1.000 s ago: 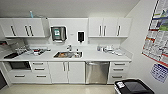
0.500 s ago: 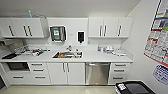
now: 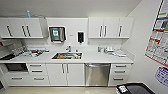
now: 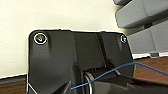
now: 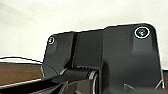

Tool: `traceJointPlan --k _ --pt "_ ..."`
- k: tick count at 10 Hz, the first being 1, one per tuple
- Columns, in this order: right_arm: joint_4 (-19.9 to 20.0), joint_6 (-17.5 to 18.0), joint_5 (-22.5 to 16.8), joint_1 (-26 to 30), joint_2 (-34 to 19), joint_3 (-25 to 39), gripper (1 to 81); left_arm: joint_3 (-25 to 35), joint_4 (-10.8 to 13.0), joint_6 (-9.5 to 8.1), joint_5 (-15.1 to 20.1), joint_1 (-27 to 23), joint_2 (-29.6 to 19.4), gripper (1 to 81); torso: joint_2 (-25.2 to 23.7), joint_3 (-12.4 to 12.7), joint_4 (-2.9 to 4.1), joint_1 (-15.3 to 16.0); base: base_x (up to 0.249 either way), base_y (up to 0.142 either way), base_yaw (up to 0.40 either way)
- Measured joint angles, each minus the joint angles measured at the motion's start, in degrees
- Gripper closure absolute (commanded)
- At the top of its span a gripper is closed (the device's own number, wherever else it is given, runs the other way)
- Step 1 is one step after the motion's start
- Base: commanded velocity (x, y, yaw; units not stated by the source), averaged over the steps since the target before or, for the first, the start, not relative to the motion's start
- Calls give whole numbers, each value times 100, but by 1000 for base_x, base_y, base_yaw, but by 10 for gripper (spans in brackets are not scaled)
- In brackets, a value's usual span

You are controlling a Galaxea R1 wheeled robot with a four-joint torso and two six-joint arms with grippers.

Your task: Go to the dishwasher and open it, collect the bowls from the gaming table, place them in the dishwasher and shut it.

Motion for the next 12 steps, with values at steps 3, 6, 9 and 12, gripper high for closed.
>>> traceJointPlan --k 3,6,9,12 --pt "0 0 0 0 -1 0 10 0 -2 0 0 0 2 10 0 0 0 0 78 0 0" --pt "0 0 0 -2 0 0 10 0 -2 0 2 2 0 10 0 0 0 -1 78 0 0" --pt "0 -1 0 -5 0 0 10 0 -2 0 2 0 0 10 0 0 0 -1 78 20 0" --pt "0 0 -10 -13 -4 -2 10 2 -2 0 0 9 5 10 0 0 0 -1 78 66 0"
